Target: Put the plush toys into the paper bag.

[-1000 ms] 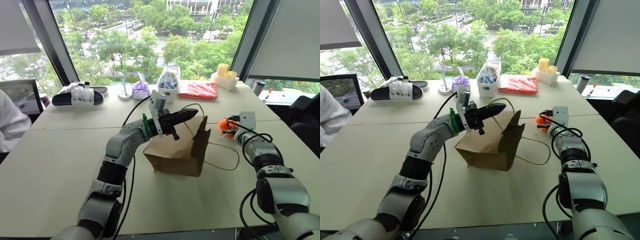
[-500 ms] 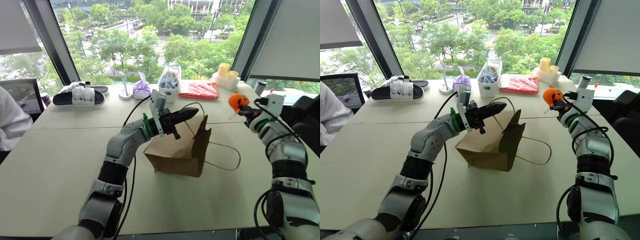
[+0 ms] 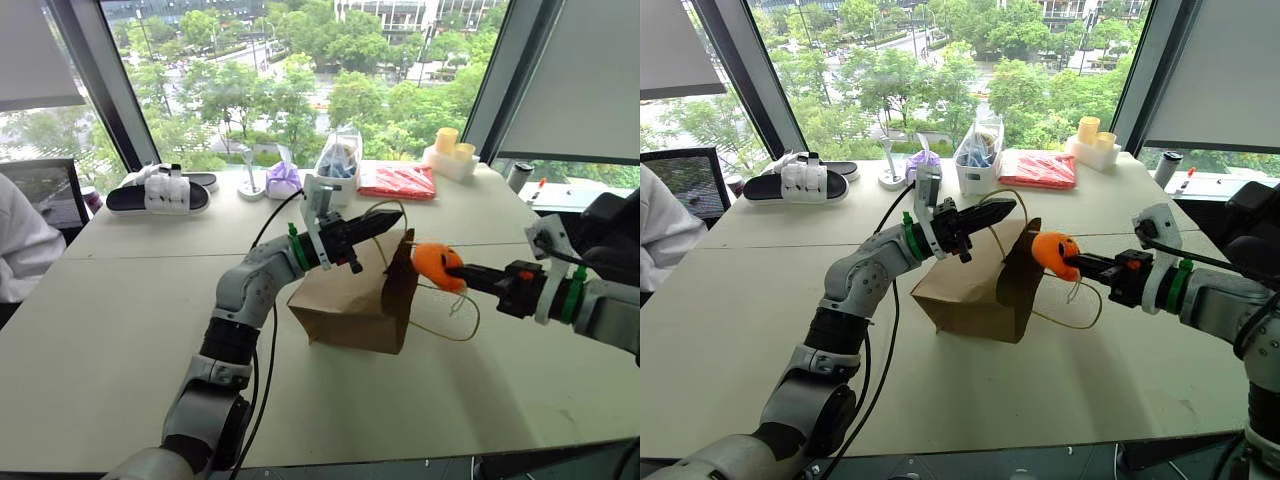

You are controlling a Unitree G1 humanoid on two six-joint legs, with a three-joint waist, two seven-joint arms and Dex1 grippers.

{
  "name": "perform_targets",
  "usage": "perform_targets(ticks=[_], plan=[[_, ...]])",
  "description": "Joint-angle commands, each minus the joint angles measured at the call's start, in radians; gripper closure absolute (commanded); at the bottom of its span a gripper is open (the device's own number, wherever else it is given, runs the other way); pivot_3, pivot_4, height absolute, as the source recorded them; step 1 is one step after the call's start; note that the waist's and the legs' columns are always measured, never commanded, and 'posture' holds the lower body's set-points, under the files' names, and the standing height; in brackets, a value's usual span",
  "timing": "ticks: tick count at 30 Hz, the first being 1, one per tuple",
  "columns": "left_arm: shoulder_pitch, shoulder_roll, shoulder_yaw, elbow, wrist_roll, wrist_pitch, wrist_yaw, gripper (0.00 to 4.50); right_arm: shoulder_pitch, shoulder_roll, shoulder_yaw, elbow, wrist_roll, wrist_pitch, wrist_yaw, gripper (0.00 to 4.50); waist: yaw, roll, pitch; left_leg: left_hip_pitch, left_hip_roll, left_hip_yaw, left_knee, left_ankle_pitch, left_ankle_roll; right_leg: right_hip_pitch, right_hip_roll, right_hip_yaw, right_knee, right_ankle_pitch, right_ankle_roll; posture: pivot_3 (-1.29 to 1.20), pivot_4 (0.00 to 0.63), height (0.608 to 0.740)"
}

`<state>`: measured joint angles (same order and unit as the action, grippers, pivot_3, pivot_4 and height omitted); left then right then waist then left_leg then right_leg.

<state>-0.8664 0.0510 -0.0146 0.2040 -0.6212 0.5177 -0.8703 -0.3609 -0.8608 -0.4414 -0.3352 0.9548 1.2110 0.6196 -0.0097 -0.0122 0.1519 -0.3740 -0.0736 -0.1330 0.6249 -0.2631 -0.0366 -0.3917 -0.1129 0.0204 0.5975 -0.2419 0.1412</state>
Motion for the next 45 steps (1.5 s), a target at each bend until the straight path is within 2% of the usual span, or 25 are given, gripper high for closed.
perform_targets(ticks=[1, 9, 17, 23, 29, 32, 38, 39, 45], plan=[[-0.028, -0.010, 0.016, -0.019, -0.024, 0.003, -0.005, 4.50, -0.004, -0.042, 0.050, -0.035, -0.017, -0.028, 0.032, 4.47, 0.000, 0.000, 0.000, 0.000, 0.000, 0.000, 0.000, 0.000, 0.000, 0.000, 0.000, 0.000, 0.000, 0.000, 0.000, 0.00, 0.150, 0.740], [-0.024, -0.015, 0.024, -0.043, -0.050, 0.035, 0.007, 4.50, -0.046, -0.083, 0.239, 0.034, -0.167, -0.165, 0.121, 4.47, -0.001, 0.000, 0.000, 0.000, 0.000, 0.000, 0.001, 0.000, 0.000, 0.000, 0.000, 0.000, 0.000, 0.000, 0.000, 0.00, 0.150, 0.740], [-0.004, -0.028, 0.006, -0.080, -0.064, 0.073, 0.006, 4.50, -0.216, -0.040, 0.420, 0.138, -0.299, -0.266, 0.190, 4.47, 0.000, 0.000, 0.000, 0.000, 0.000, 0.000, 0.001, 0.000, 0.000, 0.000, 0.000, 0.000, 0.000, 0.000, 0.000, 0.00, 0.150, 0.740], [0.013, -0.047, 0.010, -0.111, -0.077, 0.095, 0.028, 4.50, -0.314, 0.050, 0.583, 0.210, -0.431, -0.331, 0.208, 4.47, -0.001, -0.001, 0.000, -0.001, 0.000, 0.000, 0.001, 0.001, -0.002, -0.001, 0.000, 0.000, 0.000, 0.000, 0.000, 0.00, 0.150, 0.740], [0.017, -0.047, 0.024, -0.118, -0.082, 0.099, 0.050, 4.50, -0.340, 0.130, 0.598, 0.290, -0.506, -0.367, 0.175, 4.47, -0.001, -0.001, 0.000, -0.001, 0.000, -0.001, 0.001, 0.002, -0.003, -0.001, 0.000, 0.000, 0.000, 0.000, 0.000, 0.00, 0.150, 0.740], [0.005, -0.045, 0.044, -0.102, -0.089, 0.095, 0.065, 4.50, -0.334, 0.143, 0.574, 0.296, -0.512, -0.374, 0.176, 3.47, -0.001, -0.001, 0.000, -0.001, 0.000, -0.001, 0.001, 0.002, -0.003, -0.001, 0.000, 0.000, 0.000, 0.000, 0.000, 0.00, 0.150, 0.740], [-0.024, -0.048, 0.076, -0.067, -0.098, 0.088, 0.078, 4.50, -0.314, 0.133, 0.517, 0.264, -0.498, -0.356, 0.178, 0.40, 0.000, -0.001, 0.000, -0.001, 0.000, -0.001, 0.001, 0.001, -0.003, -0.001, 0.000, 0.000, 0.000, 0.000, 0.000, 0.00, 0.150, 0.740], [-0.028, -0.049, 0.081, -0.060, -0.098, 0.087, 0.078, 4.50, -0.305, 0.126, 0.503, 0.251, -0.490, -0.351, 0.184, 0.03, 0.000, -0.001, 0.000, -0.001, 0.000, -0.001, 0.001, 0.001, -0.002, -0.001, 0.000, 0.000, 0.000, 0.000, 0.000, 0.00, 0.150, 0.740], [-0.041, -0.056, 0.099, -0.041, -0.096, 0.081, 0.081, 4.50, -0.219, 0.084, 0.369, 0.145, -0.403, -0.301, 0.215, 0.03, 0.001, -0.001, 0.000, -0.001, 0.000, -0.001, 0.001, 0.001, -0.002, -0.001, 0.000, 0.000, 0.000, 0.000, 0.000, 0.00, 0.150, 0.740]])
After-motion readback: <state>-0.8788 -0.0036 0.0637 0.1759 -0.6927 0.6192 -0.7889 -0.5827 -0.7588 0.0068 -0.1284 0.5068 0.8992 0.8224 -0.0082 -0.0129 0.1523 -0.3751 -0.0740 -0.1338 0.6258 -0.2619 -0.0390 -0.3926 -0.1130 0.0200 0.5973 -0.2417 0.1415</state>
